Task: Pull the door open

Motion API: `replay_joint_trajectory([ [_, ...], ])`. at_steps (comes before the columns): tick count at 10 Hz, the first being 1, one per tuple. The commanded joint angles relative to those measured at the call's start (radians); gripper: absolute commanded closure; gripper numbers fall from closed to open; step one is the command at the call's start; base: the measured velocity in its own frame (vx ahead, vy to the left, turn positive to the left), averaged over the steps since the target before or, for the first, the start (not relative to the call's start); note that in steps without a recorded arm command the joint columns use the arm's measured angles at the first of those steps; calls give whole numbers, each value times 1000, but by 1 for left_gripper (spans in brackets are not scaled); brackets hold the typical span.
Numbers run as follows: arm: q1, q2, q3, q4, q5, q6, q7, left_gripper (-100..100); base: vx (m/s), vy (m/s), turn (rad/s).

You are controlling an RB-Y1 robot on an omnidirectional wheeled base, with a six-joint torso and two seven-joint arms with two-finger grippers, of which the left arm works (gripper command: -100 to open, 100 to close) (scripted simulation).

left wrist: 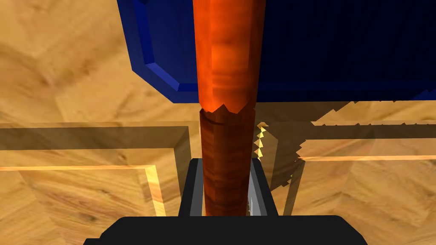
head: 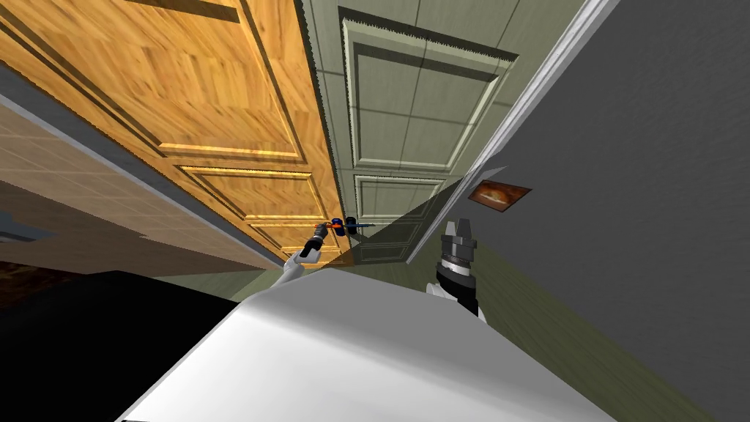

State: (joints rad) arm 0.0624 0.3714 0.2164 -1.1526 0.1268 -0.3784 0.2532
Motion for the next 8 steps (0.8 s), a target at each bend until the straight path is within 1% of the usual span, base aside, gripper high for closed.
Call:
replay_joint_trajectory([
  [1,1,1,2,0,0,0,0,100,0,0,0],
  [2,18,18,0,-2,3,-4,12,100,-114,24,-67],
  [3,22,23,-2,-4,3,-6,16,100,-172,21,-81],
  [4,30,32,-10,-8,4,-10,24,100,-174,10,-94],
  [8,59,64,-62,-36,2,-31,66,100,-225,17,-126],
])
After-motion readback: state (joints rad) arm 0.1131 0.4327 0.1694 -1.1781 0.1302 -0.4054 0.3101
